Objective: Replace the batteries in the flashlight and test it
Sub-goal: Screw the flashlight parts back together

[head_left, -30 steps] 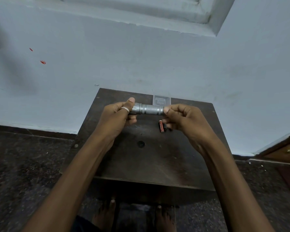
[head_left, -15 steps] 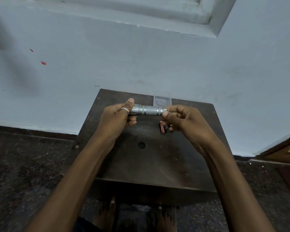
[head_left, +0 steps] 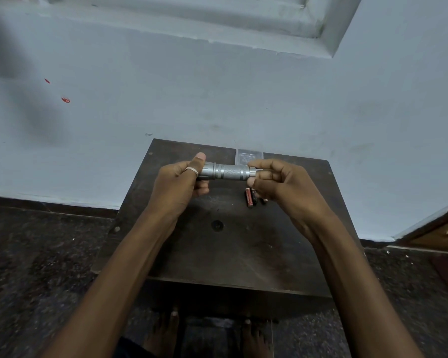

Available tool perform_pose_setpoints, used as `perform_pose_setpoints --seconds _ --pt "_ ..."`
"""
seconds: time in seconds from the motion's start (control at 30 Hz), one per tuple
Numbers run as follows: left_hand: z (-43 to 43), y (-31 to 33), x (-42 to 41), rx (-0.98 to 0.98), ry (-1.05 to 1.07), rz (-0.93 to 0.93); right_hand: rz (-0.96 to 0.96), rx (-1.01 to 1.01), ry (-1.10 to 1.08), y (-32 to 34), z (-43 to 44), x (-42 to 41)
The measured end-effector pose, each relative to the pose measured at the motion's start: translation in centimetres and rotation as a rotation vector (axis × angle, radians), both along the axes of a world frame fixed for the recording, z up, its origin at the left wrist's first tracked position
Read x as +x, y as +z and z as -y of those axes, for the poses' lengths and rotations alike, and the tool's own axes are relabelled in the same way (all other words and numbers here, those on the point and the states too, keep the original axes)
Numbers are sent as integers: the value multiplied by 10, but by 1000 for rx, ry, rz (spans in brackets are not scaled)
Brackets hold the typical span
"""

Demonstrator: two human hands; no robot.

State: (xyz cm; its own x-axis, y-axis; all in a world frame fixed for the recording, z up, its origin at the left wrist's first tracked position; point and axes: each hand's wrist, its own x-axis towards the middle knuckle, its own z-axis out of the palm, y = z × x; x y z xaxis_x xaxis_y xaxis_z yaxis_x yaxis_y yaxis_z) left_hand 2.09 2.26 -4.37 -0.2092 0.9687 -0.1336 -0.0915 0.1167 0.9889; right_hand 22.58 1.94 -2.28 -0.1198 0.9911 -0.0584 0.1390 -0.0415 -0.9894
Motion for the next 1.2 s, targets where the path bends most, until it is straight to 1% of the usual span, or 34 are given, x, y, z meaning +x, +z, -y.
perform_pose_setpoints --seconds 0.17,0.3,0.43,0.57,0.73,0.93,0.97,1.07,1.2 --pt "0 0 3 9 -10 -4 50 -45 -5 -1 1 -2" --pt "0 0 4 12 -19 -9 141 -83 -19 0 3 -6" --pt "-1 -1 1 7 -8 -17 75 -63 -42 0 2 -6" --pt "-1 0 0 6 15 -17 -2 -23 10 1 -1 0" --pt "-1 0 0 11 20 -27 95 -4 16 0 -1 -1" --pt "0 2 5 23 -13 -10 130 -74 3 -1 1 -8" --pt "0 2 6 23 -18 -10 129 -74 1 -1 1 -9" --pt "0 2 5 13 1 -7 45 -78 -53 1 1 -8" --pt "0 3 2 12 59 9 51 -9 3 4 2 -3"
